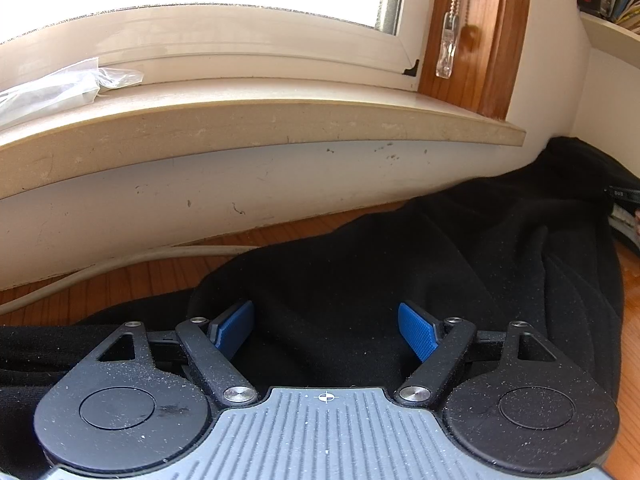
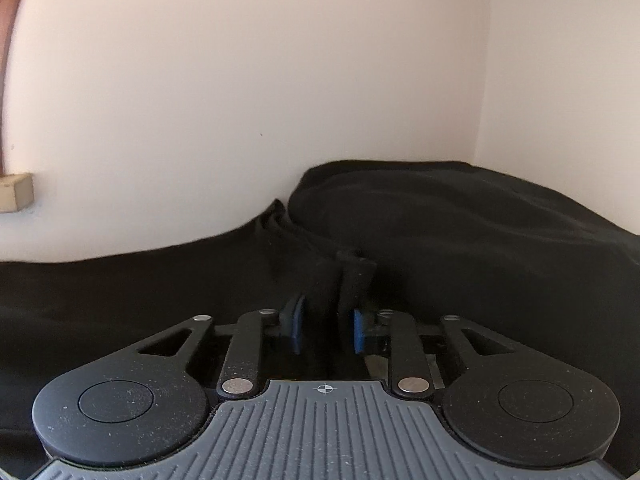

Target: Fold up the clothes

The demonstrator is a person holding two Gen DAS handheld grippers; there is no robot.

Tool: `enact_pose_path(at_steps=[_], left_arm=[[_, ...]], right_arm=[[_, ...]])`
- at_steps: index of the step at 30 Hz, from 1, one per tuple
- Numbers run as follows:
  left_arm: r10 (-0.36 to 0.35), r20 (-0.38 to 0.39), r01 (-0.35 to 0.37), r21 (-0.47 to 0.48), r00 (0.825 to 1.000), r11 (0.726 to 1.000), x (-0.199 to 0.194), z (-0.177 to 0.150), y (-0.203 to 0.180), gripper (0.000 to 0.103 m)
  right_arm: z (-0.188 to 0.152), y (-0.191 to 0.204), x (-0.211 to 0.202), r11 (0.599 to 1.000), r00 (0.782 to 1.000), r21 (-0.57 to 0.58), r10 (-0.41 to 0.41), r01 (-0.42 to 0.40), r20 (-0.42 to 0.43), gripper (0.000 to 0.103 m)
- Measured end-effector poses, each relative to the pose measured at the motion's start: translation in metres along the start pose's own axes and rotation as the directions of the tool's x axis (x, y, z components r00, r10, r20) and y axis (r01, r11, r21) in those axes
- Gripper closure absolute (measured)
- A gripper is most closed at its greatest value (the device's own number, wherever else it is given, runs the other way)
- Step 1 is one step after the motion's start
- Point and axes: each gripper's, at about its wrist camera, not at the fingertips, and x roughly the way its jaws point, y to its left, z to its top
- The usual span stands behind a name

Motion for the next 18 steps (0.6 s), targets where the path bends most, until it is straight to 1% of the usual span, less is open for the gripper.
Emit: enact_pose_path(at_steps=[1, 2, 3, 5, 9, 11, 13, 14, 15, 17, 18], left_arm=[[-0.002, 0.000, 0.002, -0.001, 1.000, 1.000, 0.000, 0.000, 0.000, 0.020], [-0.004, 0.000, 0.004, -0.001, 1.000, 1.000, -0.001, 0.000, 0.001, 0.020], [-0.007, 0.000, 0.007, -0.002, 1.000, 1.000, -0.001, -0.001, 0.001, 0.020], [-0.011, 0.000, 0.011, -0.003, 1.000, 1.000, -0.001, -0.001, 0.002, 0.020], [-0.041, -0.006, 0.041, 0.003, 0.999, 0.999, -0.005, -0.004, 0.003, 0.020], [-0.062, -0.009, 0.062, 0.011, 0.998, 0.998, -0.010, -0.007, 0.003, 0.020], [-0.082, -0.008, 0.082, 0.030, 0.997, 0.996, -0.015, -0.010, 0.000, 0.020], [-0.092, -0.008, 0.092, 0.040, 0.996, 0.995, -0.017, -0.011, -0.001, 0.020], [-0.101, -0.007, 0.101, 0.050, 0.995, 0.994, -0.020, -0.013, -0.003, 0.020], [-0.109, -0.004, 0.109, 0.076, 0.994, 0.991, -0.025, -0.014, -0.008, 0.020], [-0.111, -0.004, 0.111, 0.088, 0.994, 0.990, -0.026, -0.015, -0.010, 0.020]], right_arm=[[0.002, 0.001, 0.006, 1.000, 1.000, -0.004, 0.001, -0.001, -0.007, 0.069], [0.003, 0.001, 0.012, 1.000, 1.000, -0.003, 0.006, -0.006, -0.014, 0.079], [0.004, 0.001, 0.011, 1.000, 1.000, 0.000, 0.018, -0.018, -0.008, 0.094], [0.008, 0.001, -0.001, 1.000, 1.000, -0.001, 0.027, -0.027, 0.013, 0.095], [0.024, -0.001, -0.059, 1.000, 0.995, -0.030, -0.001, 0.004, 0.104, 0.096], [0.035, -0.010, -0.093, 0.999, 0.990, -0.035, -0.017, 0.022, 0.142, 0.096], [0.043, -0.023, -0.122, 0.998, 0.987, -0.039, -0.035, 0.042, 0.159, 0.096], [0.045, -0.030, -0.133, 0.997, 0.987, -0.044, -0.050, 0.057, 0.154, 0.096], [0.045, -0.038, -0.142, 0.996, 0.989, -0.048, -0.062, 0.069, 0.131, 0.096], [0.038, -0.052, -0.152, 0.995, 0.995, -0.049, -0.083, 0.085, 0.047, 0.094], [0.031, -0.058, -0.156, 0.994, 0.995, -0.040, -0.099, 0.100, 0.018, 0.088]])
